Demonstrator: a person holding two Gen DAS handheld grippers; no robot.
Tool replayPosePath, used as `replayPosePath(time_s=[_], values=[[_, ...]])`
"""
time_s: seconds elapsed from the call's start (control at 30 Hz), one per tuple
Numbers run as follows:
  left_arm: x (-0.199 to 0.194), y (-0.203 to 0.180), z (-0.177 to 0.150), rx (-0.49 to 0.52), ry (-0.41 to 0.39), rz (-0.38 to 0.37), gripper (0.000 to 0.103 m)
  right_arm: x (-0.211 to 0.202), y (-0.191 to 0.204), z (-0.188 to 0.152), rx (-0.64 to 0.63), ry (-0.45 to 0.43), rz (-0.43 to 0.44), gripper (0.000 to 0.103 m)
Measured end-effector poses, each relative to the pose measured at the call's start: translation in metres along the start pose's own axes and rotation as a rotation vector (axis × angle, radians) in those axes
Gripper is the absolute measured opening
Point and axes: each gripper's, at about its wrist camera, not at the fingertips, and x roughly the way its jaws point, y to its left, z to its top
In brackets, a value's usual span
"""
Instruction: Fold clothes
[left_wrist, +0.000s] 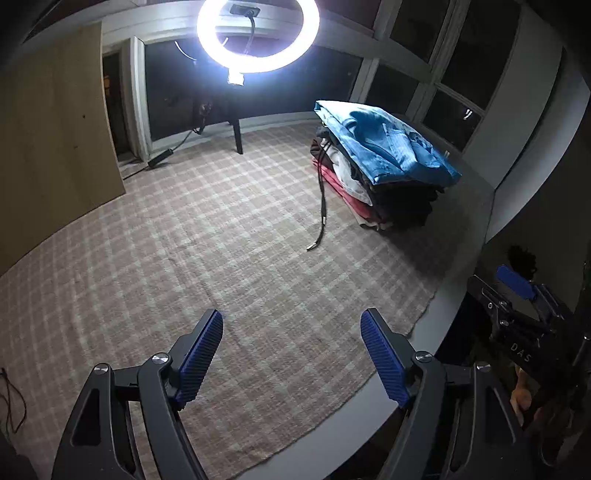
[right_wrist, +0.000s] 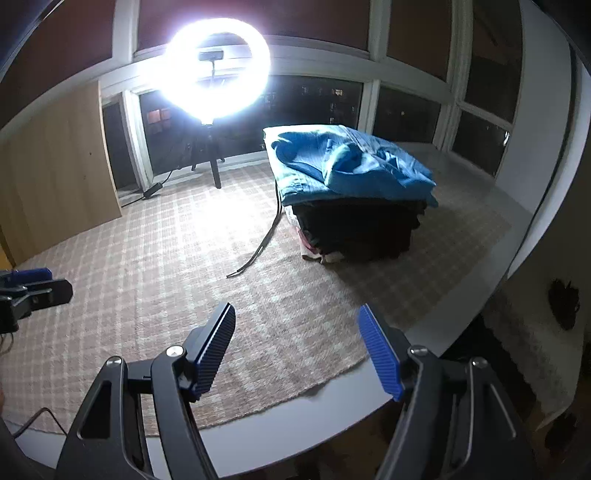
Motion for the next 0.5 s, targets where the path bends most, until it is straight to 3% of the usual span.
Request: replayPosePath(time_s=[0.5], values=[[-0.0098, -0.0064, -0.0025, -0.013, 0.011, -0.039, 0.075, 0.0001, 0.0013, -0.0001, -0.012, -0.006, 0.004, 0.069]])
